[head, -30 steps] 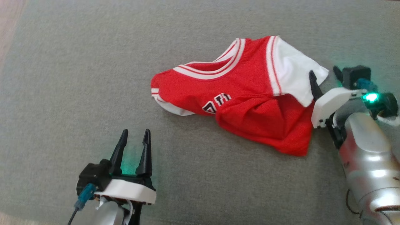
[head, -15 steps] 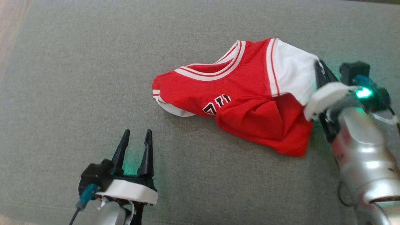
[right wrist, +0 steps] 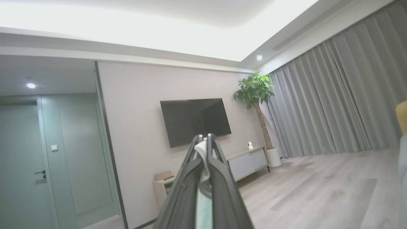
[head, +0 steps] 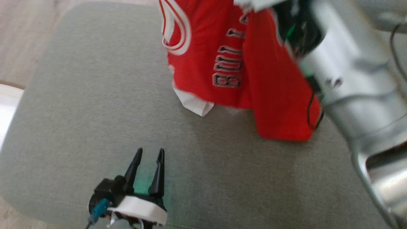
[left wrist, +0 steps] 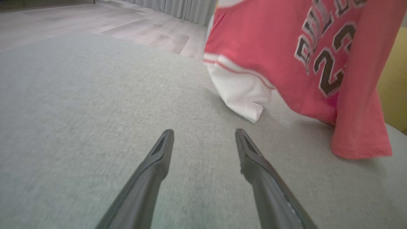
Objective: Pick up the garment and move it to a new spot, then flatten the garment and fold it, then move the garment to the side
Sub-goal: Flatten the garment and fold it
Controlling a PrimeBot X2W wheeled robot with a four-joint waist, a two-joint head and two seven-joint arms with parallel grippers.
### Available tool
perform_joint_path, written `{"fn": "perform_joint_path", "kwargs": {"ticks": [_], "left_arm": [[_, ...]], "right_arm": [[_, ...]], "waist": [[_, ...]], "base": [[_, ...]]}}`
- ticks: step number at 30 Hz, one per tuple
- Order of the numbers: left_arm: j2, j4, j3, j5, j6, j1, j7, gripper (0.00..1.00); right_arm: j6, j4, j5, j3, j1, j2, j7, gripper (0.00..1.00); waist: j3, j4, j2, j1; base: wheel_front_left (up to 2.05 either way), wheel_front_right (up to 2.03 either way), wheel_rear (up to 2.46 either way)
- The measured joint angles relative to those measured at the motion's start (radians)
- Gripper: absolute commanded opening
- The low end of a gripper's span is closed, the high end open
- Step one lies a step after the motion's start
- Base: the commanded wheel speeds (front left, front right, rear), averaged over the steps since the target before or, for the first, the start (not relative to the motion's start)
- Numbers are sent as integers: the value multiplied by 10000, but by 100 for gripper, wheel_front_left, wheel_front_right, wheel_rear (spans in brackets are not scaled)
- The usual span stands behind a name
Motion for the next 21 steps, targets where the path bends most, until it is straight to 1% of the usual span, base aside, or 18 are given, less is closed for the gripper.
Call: {"fn": "perform_joint_path", "kwargs": {"ticks": [1,2,4,7,9,11,14,16,18,21], "left_arm": [[0,0,0,0,0,0,0,100],[0,35,-79,0,-2,75,-2,100],[6,134,-203,0,-8,192,0,100],[6,278,-224,4,-15,439,0,100],[13,320,-201,4,-15,600,-2,100],[19,326,-136,4,-17,709,0,100],[19,305,44,6,-17,672,-2,100],[19,276,96,4,-17,639,-2,100],[17,274,81,4,-63,606,0,100],[17,259,33,2,-86,423,-2,100]], "right_arm": [[0,0,0,0,0,0,0,0],[0,35,8,-222,-298,4,-4,0],[0,224,-25,-1030,-961,21,-27,0],[0,907,-577,-2345,-1732,-4,-38,0],[0,1555,-1143,-3191,-1920,4,-40,0],[0,2383,-1964,-4017,-1941,25,-40,0],[0,3624,-3684,-5361,-1632,-67,-40,0],[0,4339,-4811,-6054,-1010,-443,-38,0],[0,4943,-5835,-6642,-34,-1057,-38,0],[0,5555,-6849,-7668,1780,-1923,-33,0]], "waist": [[0,0,0,0],[-76,96,0,0],[-247,268,0,0],[-520,458,1,-3],[-640,482,0,-3],[-663,381,1,-3],[-593,90,1,0],[-504,-117,0,-1],[-395,-299,0,0],[-202,-525,0,1]], "base": [[0,0,0],[0,0,0],[0,0,0],[0,0,0],[0,0,0],[0,0,0],[0,0,0],[0,0,0],[0,0,0],[0,0,0]]}}
